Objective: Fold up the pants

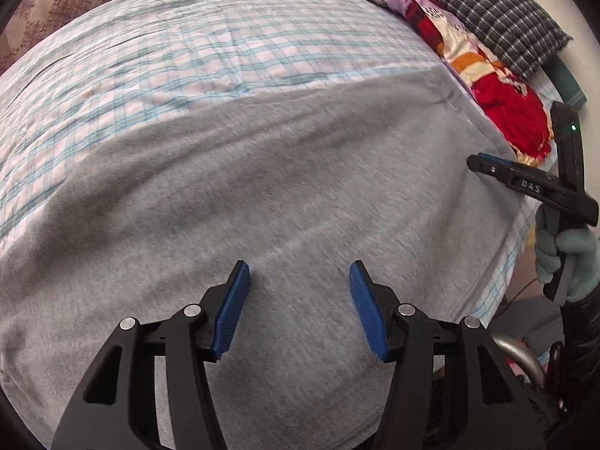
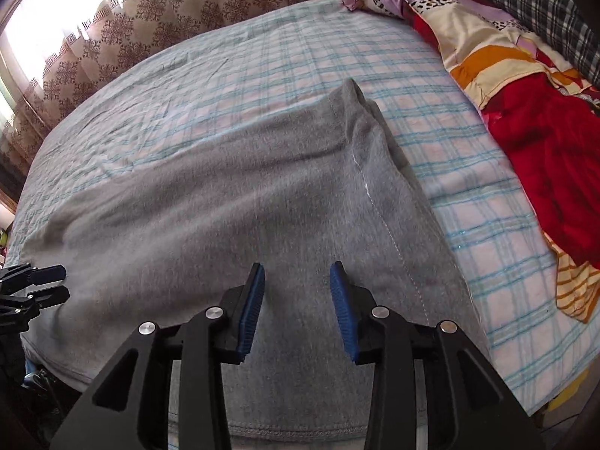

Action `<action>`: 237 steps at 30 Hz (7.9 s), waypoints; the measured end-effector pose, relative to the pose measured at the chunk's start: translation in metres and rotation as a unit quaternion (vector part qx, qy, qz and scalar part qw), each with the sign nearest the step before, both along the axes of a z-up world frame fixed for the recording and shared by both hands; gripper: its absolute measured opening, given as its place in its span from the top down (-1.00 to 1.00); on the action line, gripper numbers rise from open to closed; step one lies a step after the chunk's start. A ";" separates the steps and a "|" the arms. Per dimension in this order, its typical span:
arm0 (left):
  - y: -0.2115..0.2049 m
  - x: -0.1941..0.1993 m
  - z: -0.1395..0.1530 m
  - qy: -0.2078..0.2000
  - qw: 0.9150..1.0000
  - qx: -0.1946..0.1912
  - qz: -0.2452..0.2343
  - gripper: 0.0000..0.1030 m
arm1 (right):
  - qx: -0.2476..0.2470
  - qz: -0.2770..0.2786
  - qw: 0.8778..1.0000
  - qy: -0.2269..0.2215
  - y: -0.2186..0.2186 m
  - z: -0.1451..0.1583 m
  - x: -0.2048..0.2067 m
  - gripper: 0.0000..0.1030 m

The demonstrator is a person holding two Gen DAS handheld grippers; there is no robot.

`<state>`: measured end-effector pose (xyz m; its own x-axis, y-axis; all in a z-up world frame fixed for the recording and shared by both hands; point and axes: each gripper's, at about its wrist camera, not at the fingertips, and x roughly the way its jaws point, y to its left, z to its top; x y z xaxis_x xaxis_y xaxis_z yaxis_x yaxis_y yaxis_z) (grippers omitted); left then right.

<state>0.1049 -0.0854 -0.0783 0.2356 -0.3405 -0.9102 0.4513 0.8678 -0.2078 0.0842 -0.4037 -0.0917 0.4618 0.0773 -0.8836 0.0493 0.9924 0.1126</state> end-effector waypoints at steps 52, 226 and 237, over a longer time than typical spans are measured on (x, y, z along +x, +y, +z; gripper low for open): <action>-0.191 0.032 0.048 0.036 0.985 -0.101 -0.138 -0.35 | 0.160 -0.163 0.968 -0.109 -0.089 0.008 -0.079 0.56; 0.016 -0.056 0.033 -0.066 0.997 0.012 -0.026 -0.51 | 0.165 0.052 0.983 0.060 0.096 0.000 -0.054 -0.13; -0.014 -0.011 0.042 -0.030 0.999 -0.025 -0.013 -0.53 | 0.196 0.061 0.977 0.056 0.101 -0.002 -0.054 0.16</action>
<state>0.0939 -0.0996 -0.0366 0.2801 -0.3919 -0.8763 0.4869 0.8447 -0.2221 0.0301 -0.3032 -0.0942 0.3291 0.4695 -0.8193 -0.0332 0.8729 0.4868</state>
